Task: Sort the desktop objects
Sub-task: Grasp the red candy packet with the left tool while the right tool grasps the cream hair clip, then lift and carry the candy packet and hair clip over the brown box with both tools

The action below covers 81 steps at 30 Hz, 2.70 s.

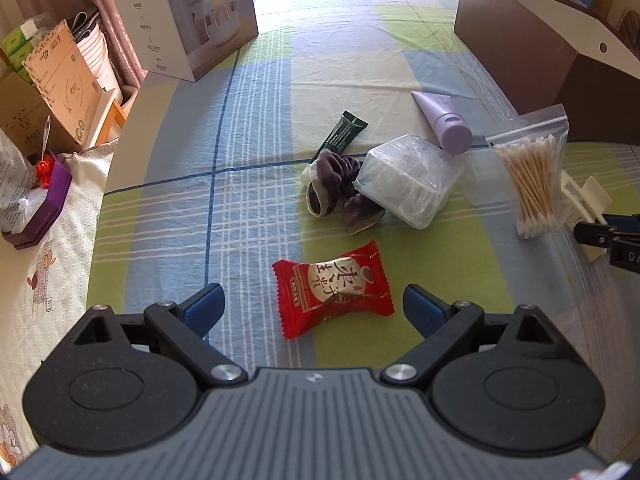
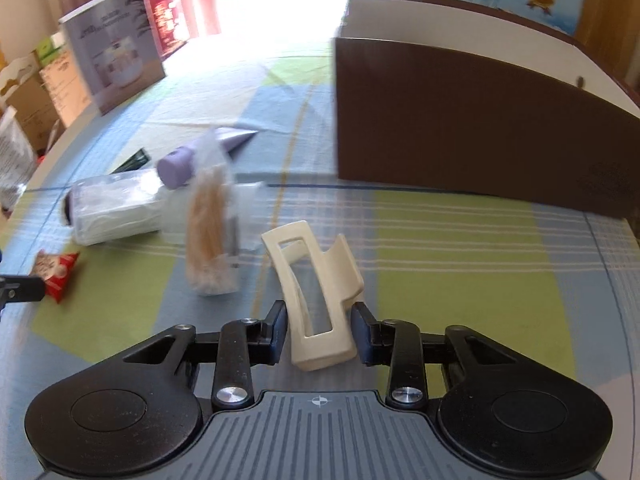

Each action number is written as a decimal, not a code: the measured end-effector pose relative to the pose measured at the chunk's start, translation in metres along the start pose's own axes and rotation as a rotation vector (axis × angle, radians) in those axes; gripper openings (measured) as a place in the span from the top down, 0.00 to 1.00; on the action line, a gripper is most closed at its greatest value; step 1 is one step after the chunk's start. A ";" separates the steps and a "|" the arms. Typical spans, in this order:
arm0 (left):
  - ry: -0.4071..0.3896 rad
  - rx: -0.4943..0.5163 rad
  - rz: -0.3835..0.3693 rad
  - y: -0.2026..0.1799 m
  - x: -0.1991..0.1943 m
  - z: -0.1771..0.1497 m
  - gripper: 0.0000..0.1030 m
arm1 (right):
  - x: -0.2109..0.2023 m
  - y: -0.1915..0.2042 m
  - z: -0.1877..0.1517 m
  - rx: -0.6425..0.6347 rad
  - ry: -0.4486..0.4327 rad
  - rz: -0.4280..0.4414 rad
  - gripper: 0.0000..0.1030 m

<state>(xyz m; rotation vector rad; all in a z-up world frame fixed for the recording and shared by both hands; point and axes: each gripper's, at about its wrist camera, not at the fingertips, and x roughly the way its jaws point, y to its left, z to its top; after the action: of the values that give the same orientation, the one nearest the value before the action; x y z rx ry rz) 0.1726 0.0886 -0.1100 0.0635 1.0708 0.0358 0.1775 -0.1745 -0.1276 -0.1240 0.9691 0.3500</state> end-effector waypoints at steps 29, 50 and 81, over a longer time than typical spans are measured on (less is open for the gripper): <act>-0.004 -0.237 -0.087 0.031 0.033 0.014 0.71 | -0.013 -0.039 -0.001 0.061 0.001 -0.079 0.49; -0.029 -0.142 -0.026 -0.007 -0.012 0.012 0.82 | -0.008 -0.038 0.002 -0.117 -0.032 -0.048 0.63; -0.270 0.055 -0.223 -0.249 -0.080 0.099 0.82 | -0.121 -0.212 0.038 0.074 -0.174 0.159 0.63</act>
<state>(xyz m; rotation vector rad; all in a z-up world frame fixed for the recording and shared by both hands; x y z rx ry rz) 0.2207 -0.1676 -0.0103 -0.0023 0.8040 -0.1988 0.2185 -0.3919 -0.0175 0.0508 0.8204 0.4629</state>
